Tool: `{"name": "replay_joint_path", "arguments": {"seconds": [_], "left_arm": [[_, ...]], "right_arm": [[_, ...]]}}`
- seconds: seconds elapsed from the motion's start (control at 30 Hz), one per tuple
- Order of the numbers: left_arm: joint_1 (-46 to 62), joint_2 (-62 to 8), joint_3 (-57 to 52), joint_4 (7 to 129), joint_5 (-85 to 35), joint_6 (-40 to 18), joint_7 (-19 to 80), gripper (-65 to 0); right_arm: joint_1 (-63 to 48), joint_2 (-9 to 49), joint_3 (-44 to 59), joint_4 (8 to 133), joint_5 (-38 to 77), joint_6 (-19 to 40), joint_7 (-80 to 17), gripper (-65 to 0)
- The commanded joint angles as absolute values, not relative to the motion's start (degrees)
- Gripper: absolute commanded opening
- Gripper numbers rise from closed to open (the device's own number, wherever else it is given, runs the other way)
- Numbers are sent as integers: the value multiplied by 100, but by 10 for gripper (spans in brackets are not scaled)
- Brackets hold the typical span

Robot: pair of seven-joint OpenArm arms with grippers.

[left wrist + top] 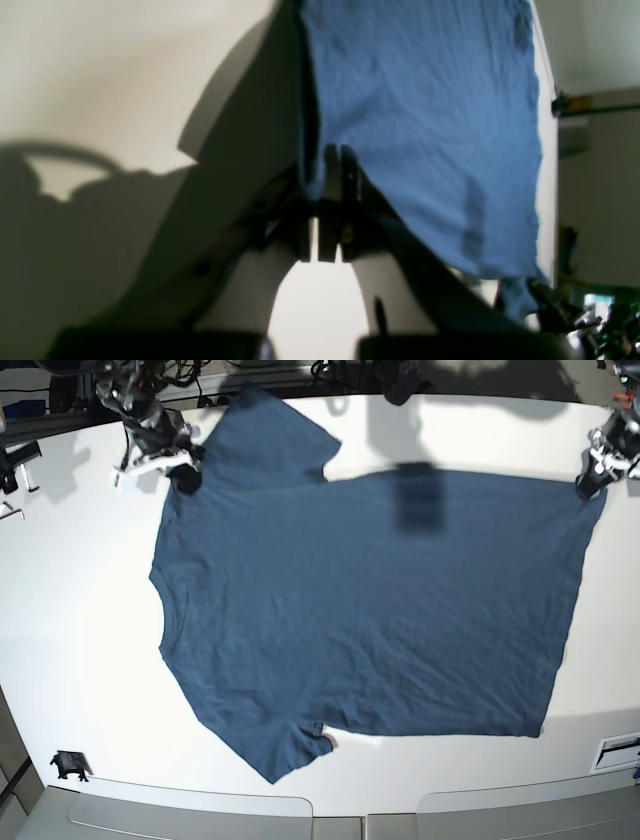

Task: Fold the T-shirt properly
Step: 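Pull the shirt with both grippers toward the robot to straighten it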

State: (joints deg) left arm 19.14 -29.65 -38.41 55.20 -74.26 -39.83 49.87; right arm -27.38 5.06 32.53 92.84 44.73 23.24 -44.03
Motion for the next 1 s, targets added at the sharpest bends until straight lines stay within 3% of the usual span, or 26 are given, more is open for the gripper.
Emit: {"name": "replay_joint_path", "arguments": {"seconds": [0.0, 0.43, 0.97], "left_arm": [[2064, -3083, -3970, 5671, -7581, -4000, 4974, -650], [3795, -2867, -4838, 7828, -7616, -4000, 4971, -650], [4495, -2447, -5033, 8444, -7854, -4000, 5192, -650]], "right_arm": [[-2810, 572, 3363, 9500, 4665, 2425, -4313, -650], [-3900, 569, 4145, 10077, 5940, 2882, -4812, -650], [-4748, 554, 4331, 10121, 7057, 3267, -5295, -650]]}}
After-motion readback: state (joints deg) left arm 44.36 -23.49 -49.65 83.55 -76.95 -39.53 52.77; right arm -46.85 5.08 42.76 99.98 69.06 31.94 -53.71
